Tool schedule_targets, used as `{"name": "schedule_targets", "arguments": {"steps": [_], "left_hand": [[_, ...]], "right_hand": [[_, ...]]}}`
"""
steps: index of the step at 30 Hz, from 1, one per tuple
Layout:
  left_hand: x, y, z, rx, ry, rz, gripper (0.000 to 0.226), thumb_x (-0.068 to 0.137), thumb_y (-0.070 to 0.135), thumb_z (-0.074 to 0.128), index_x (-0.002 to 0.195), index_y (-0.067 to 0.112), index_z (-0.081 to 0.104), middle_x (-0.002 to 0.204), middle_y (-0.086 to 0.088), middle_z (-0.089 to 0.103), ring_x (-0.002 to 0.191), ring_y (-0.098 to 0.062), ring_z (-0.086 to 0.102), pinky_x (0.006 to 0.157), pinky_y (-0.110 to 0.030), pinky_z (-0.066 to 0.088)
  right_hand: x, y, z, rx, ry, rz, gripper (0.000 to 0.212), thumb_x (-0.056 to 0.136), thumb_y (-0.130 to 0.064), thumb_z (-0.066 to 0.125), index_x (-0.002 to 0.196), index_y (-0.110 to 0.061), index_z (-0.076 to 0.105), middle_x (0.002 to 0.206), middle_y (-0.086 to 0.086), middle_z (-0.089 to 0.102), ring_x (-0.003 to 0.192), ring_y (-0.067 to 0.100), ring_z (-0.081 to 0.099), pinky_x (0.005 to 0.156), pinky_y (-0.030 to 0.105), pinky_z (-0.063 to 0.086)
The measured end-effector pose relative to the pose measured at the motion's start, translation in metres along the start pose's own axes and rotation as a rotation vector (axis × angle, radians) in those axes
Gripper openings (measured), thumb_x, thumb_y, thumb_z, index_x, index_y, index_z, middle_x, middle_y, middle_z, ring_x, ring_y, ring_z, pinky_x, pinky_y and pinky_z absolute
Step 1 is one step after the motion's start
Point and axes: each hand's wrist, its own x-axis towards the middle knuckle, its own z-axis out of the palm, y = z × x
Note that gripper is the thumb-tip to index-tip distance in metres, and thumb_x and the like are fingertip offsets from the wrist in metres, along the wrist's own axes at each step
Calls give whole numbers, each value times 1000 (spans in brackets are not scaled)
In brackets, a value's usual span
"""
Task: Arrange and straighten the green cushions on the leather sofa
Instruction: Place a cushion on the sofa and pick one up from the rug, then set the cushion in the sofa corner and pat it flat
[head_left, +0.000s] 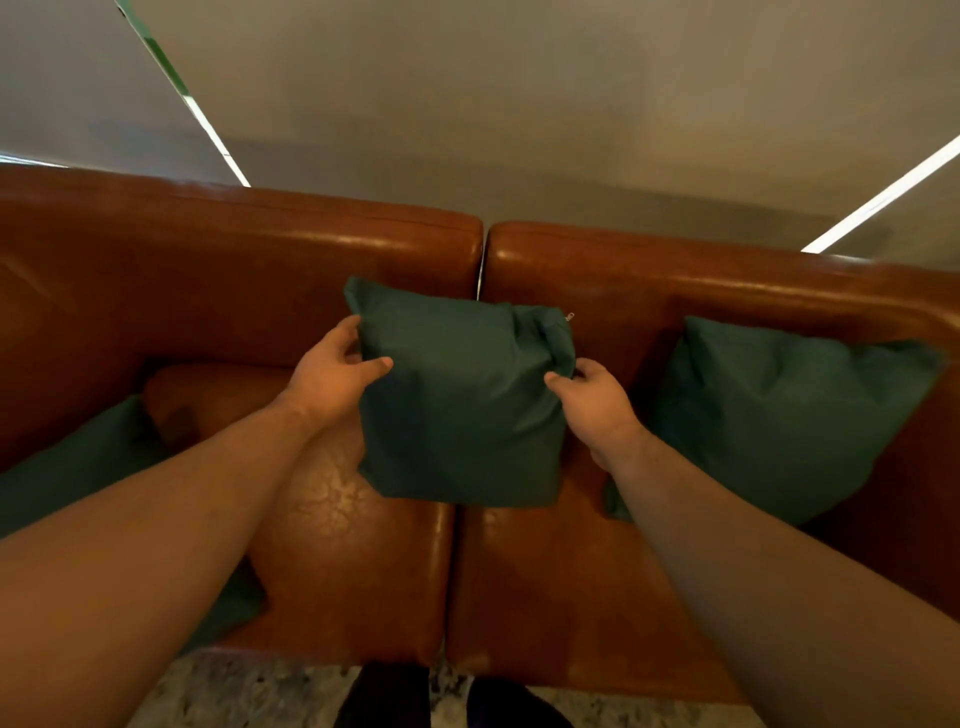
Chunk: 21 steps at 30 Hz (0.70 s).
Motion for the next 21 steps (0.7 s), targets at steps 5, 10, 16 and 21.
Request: {"name": "schedule_targets", "arguments": {"steps": [5, 10, 16, 21], "left_hand": [[-38, 29, -15, 34, 62, 31, 62, 102, 10, 69, 159, 14, 45, 147, 11, 58, 117, 3, 65, 93, -11, 45], [-88, 41, -37, 86, 157, 22, 64, 103, 22, 69, 161, 17, 43, 163, -3, 49, 141, -18, 53, 102, -24, 40], [-149, 25, -77, 87, 246, 35, 62, 103, 32, 68, 160, 25, 45, 161, 3, 51, 142, -17, 52, 109, -33, 44], [-198, -1, -123, 31, 294, 44, 65, 102, 31, 70, 161, 26, 42, 161, 2, 50, 134, -14, 54, 104, -31, 45]], "right_hand": [[-24, -21, -12, -24, -9, -78, 57, 104, -29, 66, 156, -17, 47, 148, 2, 60, 131, 21, 60, 114, 37, 45], [-55, -39, -8, -8, -48, -157, 43, 105, -27, 66, 146, -19, 56, 138, 2, 67, 121, 18, 65, 112, 45, 50], [-98, -52, 18, -3, -64, -230, 30, 103, -29, 67, 132, -24, 63, 115, -9, 69, 105, 15, 69, 100, 43, 58], [-145, -62, 58, -57, -60, -306, 23, 102, -33, 69, 124, -28, 64, 102, -17, 66, 83, 1, 63, 61, 14, 44]]}}
